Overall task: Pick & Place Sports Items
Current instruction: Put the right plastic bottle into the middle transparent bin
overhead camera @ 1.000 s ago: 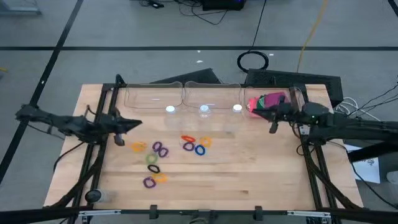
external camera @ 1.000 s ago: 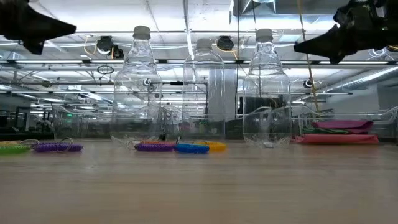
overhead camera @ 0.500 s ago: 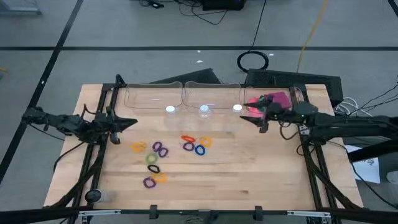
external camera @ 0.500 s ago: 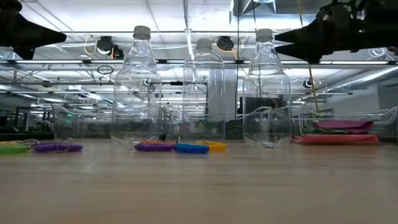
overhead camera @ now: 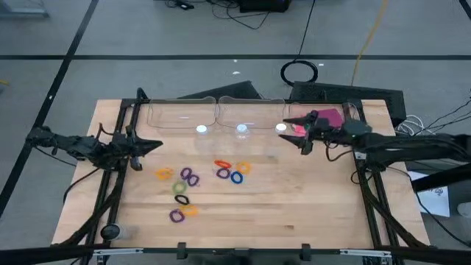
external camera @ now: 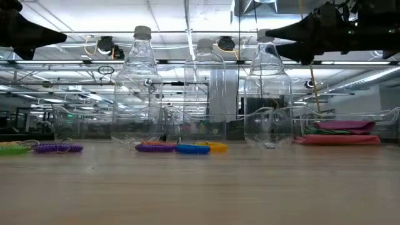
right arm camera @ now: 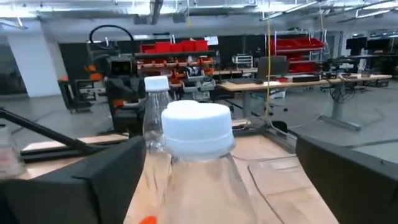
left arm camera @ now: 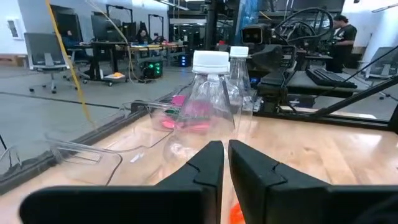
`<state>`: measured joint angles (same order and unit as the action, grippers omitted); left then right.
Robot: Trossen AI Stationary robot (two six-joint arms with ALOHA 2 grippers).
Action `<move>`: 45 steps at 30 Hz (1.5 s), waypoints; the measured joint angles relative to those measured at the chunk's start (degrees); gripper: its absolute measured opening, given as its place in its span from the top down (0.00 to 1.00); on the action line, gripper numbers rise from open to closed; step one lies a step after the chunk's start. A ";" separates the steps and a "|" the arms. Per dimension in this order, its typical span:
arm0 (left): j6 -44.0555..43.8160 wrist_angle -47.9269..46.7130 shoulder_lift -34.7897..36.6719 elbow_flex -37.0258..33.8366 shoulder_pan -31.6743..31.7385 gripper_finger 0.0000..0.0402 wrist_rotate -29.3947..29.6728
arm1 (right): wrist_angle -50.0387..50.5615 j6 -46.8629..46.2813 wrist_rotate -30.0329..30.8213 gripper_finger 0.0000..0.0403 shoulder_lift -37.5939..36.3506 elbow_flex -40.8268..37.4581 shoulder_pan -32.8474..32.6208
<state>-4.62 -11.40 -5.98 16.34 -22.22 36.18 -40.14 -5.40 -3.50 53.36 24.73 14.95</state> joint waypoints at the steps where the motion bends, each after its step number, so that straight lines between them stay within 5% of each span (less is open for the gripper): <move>1: -0.02 0.00 0.00 0.00 0.00 0.94 -0.02 | -0.44 -0.64 -0.01 0.23 0.54 0.00 -0.03; 16: -0.18 -0.19 0.00 0.00 0.00 0.94 -0.02 | -7.00 -1.21 0.37 0.43 5.84 0.02 -0.05; 25: 1.18 -1.38 -0.02 0.00 0.00 0.94 -0.02 | -7.23 -0.73 0.28 0.72 5.84 0.02 -0.05; 38: 1.92 -3.18 -0.02 0.02 0.00 0.94 -0.02 | -12.80 0.31 0.32 0.73 5.82 3.47 -0.05; 41: 1.90 -3.38 0.00 0.02 0.00 0.94 -0.02 | -7.80 0.94 0.38 0.73 5.81 9.36 0.31; 45: 1.46 -3.45 -0.02 0.02 0.00 0.94 -0.02 | 11.74 2.25 0.40 0.73 5.96 21.08 2.56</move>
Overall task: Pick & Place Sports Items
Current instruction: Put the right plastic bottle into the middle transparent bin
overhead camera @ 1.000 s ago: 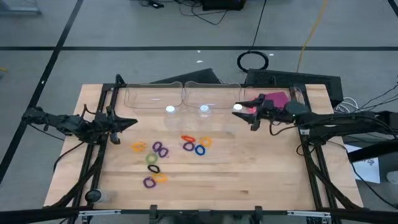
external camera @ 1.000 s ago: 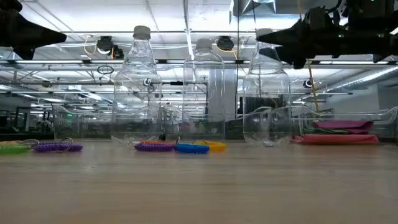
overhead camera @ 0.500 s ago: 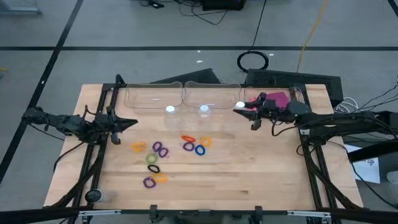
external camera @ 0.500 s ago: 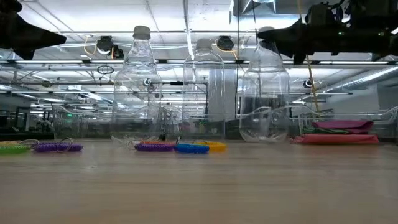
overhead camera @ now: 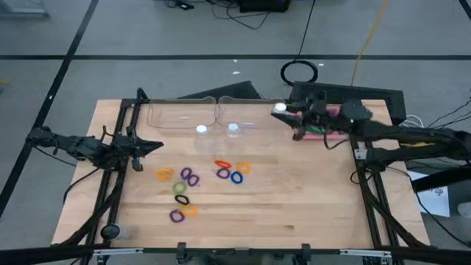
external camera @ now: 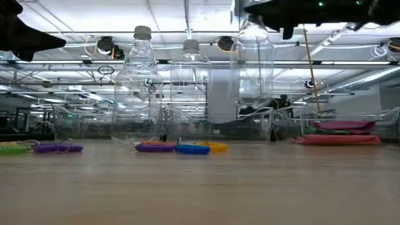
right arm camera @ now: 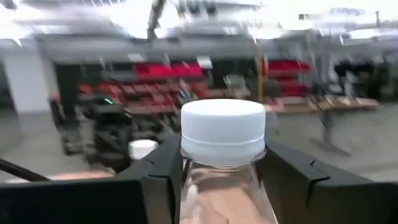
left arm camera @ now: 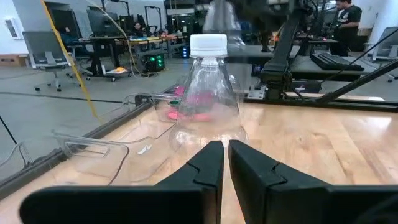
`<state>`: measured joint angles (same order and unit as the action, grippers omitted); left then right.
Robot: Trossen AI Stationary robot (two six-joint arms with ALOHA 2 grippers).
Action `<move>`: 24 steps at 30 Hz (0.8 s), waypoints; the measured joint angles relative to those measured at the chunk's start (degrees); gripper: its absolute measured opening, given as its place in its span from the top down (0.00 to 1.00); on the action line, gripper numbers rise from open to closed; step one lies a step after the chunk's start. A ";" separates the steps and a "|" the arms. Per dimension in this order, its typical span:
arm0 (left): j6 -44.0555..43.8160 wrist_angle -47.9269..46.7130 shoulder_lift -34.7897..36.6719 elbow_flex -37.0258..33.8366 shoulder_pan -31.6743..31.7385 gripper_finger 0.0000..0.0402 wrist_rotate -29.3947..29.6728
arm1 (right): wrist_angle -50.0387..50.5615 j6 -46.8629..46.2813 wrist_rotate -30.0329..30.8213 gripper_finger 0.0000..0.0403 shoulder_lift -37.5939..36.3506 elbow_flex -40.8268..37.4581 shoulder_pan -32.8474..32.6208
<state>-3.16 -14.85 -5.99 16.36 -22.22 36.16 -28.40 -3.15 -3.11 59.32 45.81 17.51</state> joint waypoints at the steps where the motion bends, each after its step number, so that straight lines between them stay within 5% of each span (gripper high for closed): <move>1: -0.02 -0.02 0.00 0.00 0.02 0.94 0.00 | 4.56 0.81 -0.01 0.73 0.23 2.90 0.70; 10: 1.59 -0.04 0.01 0.00 0.00 0.94 0.00 | 11.18 5.80 -0.07 0.73 5.40 14.72 9.11; 17: 1.74 -0.04 0.00 0.00 0.00 0.94 0.00 | 4.53 -0.54 -6.18 0.73 13.93 15.38 17.39; 24: 1.49 -0.09 0.02 0.00 0.00 0.94 0.00 | 3.12 -0.62 -5.47 0.73 23.09 15.38 21.03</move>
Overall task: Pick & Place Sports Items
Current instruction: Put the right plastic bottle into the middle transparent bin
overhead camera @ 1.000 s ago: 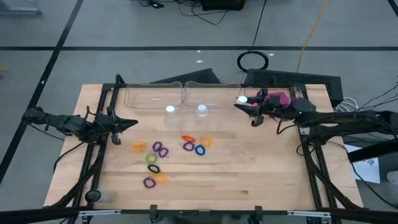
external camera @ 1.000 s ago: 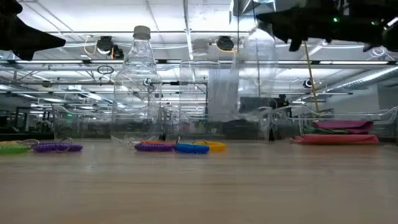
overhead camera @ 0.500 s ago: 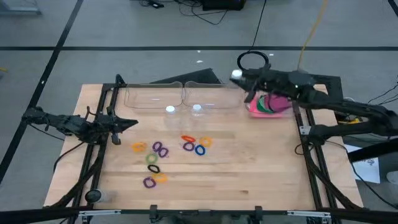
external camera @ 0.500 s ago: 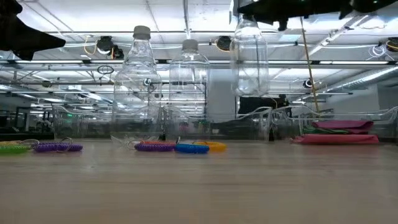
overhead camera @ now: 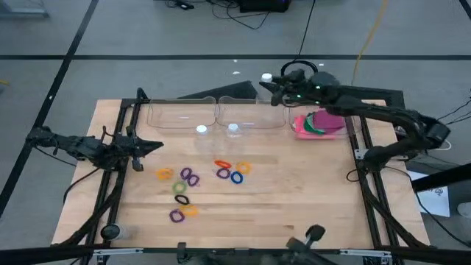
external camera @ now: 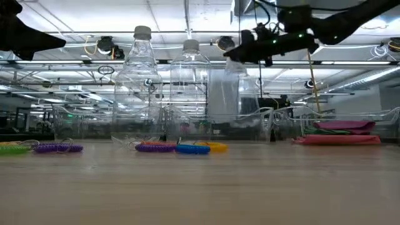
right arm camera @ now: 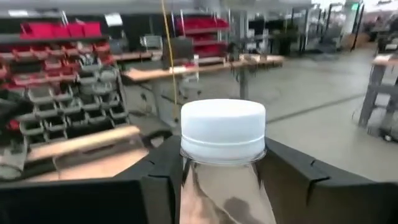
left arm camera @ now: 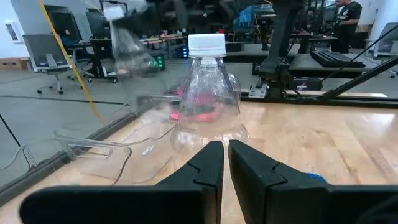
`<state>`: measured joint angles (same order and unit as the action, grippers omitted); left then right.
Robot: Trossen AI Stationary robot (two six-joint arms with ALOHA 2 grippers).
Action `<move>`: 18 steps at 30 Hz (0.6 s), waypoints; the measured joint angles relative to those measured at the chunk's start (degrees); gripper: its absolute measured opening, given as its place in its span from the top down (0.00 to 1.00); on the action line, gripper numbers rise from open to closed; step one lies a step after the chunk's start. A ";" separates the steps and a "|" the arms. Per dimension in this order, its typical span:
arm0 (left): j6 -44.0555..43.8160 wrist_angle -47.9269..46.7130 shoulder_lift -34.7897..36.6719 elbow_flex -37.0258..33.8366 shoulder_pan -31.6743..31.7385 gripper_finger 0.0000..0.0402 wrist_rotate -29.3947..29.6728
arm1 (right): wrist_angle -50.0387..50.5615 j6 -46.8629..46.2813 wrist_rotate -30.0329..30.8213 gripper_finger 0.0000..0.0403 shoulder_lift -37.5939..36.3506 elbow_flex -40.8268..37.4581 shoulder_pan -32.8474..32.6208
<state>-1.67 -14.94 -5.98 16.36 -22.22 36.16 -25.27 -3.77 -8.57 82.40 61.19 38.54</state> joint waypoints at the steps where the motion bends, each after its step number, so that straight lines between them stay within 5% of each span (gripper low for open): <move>1: -0.06 -0.04 -0.02 0.00 0.00 0.94 0.00 | -0.25 -0.04 1.04 0.73 0.95 0.00 0.07; 6: -1.20 -1.30 0.00 0.00 0.00 0.94 0.00 | -1.99 1.67 8.48 0.73 4.47 -0.12 0.20; 18: -1.64 -2.95 0.00 0.02 0.02 0.94 0.00 | -12.56 0.00 8.58 0.73 5.25 -7.20 0.01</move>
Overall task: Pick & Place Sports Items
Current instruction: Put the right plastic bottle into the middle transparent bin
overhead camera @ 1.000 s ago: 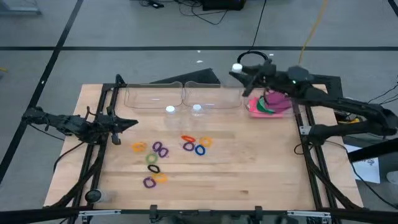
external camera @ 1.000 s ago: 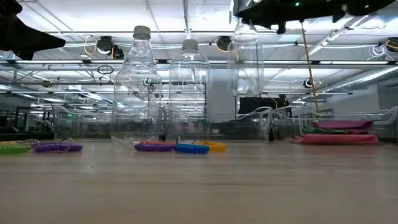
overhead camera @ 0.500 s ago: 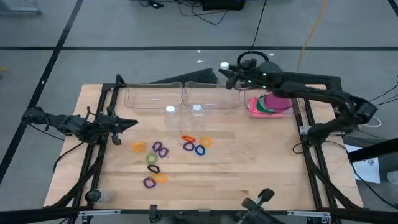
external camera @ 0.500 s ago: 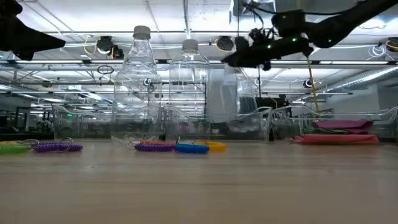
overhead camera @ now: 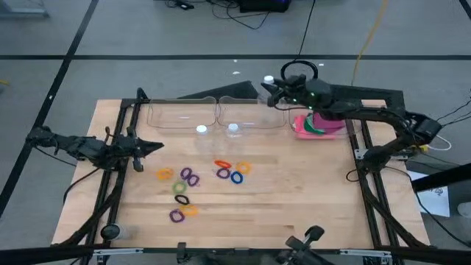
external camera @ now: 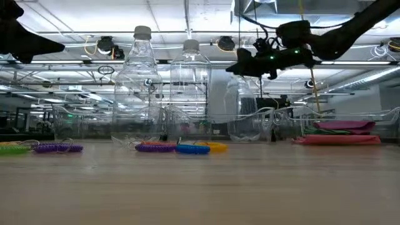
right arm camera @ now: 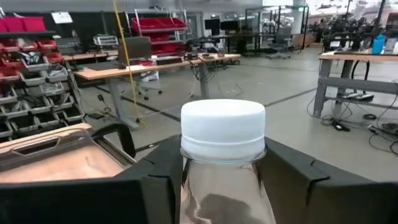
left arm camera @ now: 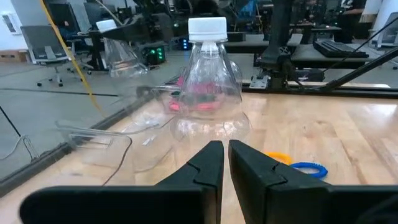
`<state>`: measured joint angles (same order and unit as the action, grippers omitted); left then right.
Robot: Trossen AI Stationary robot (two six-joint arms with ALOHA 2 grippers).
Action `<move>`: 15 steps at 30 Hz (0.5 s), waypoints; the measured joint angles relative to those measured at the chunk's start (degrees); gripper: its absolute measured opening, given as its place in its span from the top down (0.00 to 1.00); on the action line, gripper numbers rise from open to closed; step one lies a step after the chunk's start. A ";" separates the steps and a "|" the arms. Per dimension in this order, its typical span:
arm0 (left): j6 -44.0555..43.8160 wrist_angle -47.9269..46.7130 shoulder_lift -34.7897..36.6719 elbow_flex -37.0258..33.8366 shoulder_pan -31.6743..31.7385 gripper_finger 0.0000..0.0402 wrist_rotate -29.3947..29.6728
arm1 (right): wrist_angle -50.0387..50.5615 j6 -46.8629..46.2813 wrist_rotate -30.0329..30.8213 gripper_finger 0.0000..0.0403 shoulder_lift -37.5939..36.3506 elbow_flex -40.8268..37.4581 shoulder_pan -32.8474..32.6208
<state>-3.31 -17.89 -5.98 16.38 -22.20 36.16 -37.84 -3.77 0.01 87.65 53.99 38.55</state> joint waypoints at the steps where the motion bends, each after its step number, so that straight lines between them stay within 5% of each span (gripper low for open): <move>1: 0.00 0.02 0.00 0.00 0.00 0.94 0.00 | -1.08 0.03 0.00 0.73 -0.05 -0.80 -0.01; 15: 0.07 0.07 -0.02 0.00 0.00 0.94 0.00 | -14.70 0.15 -0.26 0.73 0.03 -8.80 -1.12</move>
<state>-3.25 -17.82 -6.00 16.38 -22.20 36.16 -52.53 -3.62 -0.25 87.68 45.19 37.43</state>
